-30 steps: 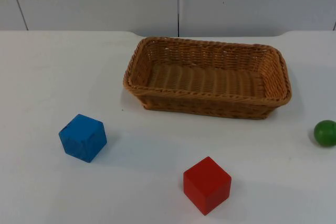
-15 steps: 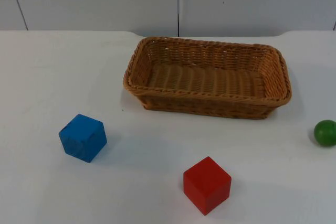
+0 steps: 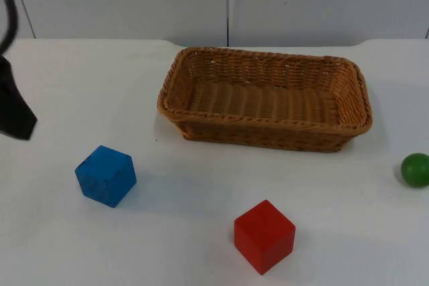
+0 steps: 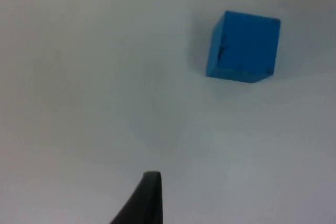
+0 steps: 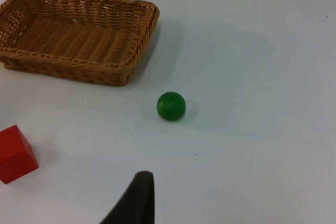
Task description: Place all geometric objects except the red cube into the basket.
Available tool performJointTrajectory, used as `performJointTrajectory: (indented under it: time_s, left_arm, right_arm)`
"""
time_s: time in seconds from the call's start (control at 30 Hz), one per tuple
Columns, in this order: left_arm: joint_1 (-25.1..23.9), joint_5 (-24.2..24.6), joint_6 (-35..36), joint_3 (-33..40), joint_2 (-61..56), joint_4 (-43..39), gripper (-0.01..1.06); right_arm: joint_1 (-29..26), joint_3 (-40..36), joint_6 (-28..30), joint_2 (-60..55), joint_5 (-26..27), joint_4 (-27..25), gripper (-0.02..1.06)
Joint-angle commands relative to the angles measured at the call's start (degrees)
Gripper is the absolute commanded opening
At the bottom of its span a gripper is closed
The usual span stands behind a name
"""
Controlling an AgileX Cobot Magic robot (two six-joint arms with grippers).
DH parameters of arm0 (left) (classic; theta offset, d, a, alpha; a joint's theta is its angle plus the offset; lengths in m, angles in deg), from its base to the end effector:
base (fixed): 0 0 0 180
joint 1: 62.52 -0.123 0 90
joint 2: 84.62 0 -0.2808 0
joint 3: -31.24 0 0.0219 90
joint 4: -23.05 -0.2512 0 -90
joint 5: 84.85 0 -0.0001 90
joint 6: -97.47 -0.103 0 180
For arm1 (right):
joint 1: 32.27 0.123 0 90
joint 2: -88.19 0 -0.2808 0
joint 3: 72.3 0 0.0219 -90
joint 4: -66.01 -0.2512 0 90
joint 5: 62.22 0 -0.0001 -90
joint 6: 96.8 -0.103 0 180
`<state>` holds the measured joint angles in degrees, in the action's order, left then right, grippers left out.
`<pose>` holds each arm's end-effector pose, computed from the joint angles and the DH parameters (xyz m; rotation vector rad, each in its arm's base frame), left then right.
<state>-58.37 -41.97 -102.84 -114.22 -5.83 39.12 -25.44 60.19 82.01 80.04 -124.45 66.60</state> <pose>0.2253 -0.0358 0.2273 0.3501 2.6688 -0.2336 0.0081 0.0000 0.2743 -0.1006 2.0559 0.0744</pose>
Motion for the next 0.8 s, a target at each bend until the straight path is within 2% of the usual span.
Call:
performJointTrajectory:
  time_s: [0.0, 0.1, 0.23, 0.43, 0.77]
  left_arm:
    - [3.1, -1.7, -0.4, -0.9, 3.9, 0.8, 1.02]
    - [6.1, -1.8, 0.1, -2.7, 8.2, -0.7, 1.0]
    - [10.7, -5.2, 4.0, -6.8, 16.6, -4.2, 0.99]
    - [12.4, -6.4, 4.4, -12.1, 26.2, -7.4, 0.99]
    - [12.4, -10.6, 4.7, -15.6, 37.4, -15.1, 0.99]
  right_arm:
    - [-0.4, -0.1, 0.5, 0.2, 0.5, 0.3, 1.05]
    - [-0.4, -0.1, 0.5, 0.2, 0.5, 0.3, 1.05]
    - [-0.4, -0.1, 0.5, 0.2, 0.5, 0.2, 1.05]
    - [-0.4, -0.1, 0.5, 0.2, 0.5, 0.2, 1.05]
    - [-0.4, -0.1, 0.5, 0.2, 0.5, 0.2, 1.05]
